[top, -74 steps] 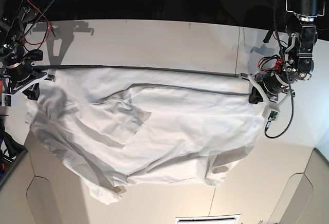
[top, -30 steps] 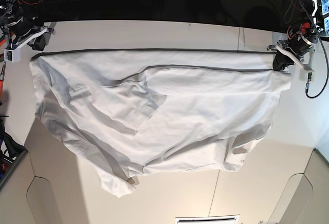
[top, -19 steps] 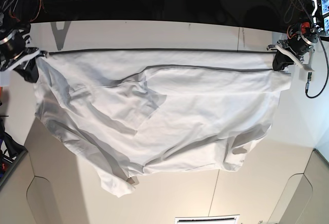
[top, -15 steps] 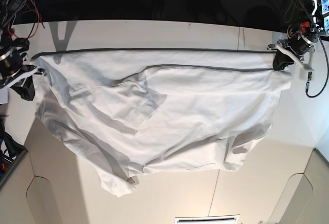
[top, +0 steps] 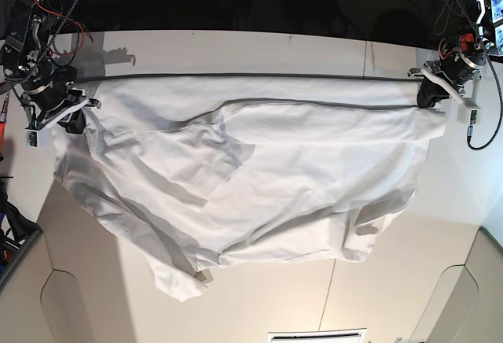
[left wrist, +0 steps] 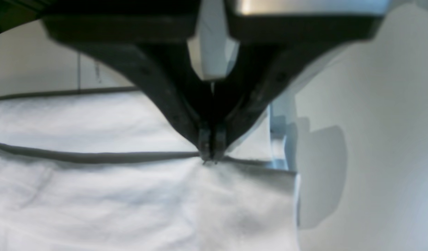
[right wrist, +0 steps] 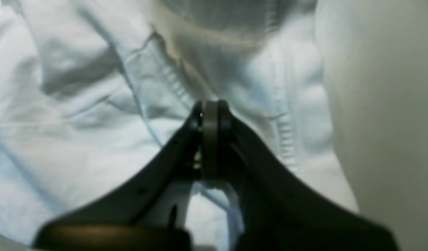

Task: Layout the t-shirt on the table in an organized manner, then fold the t-shirt properly
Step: 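Lower the held folded edge onto the table and open both grippers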

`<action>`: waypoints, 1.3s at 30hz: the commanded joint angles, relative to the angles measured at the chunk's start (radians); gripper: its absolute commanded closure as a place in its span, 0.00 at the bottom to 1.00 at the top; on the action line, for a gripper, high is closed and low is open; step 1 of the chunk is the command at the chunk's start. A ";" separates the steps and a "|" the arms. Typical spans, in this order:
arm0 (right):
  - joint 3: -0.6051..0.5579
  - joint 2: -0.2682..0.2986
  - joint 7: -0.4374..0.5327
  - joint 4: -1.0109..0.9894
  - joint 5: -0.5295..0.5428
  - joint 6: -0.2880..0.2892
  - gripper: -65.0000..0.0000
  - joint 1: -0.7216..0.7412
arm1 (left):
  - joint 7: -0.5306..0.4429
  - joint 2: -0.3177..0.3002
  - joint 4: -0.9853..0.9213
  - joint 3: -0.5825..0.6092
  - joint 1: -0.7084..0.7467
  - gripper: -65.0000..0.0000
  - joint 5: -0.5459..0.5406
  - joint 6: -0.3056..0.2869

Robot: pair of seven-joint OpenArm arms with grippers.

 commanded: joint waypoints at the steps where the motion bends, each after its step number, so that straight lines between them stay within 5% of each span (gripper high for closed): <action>1: 0.005 0.015 -0.022 -0.005 -0.034 -0.019 1.00 0.005 | 0.043 -0.015 0.000 -0.002 0.006 1.00 0.029 0.018; 23: 0.008 0.017 -0.091 0.240 0.015 -0.019 1.00 -0.261 | 0.148 -0.042 0.000 -0.009 0.043 1.00 -0.074 -0.012; 39: 0.008 0.017 -0.094 0.248 0.028 -0.019 1.00 -0.226 | 0.184 -0.038 0.000 -0.113 0.100 1.00 -0.203 -0.080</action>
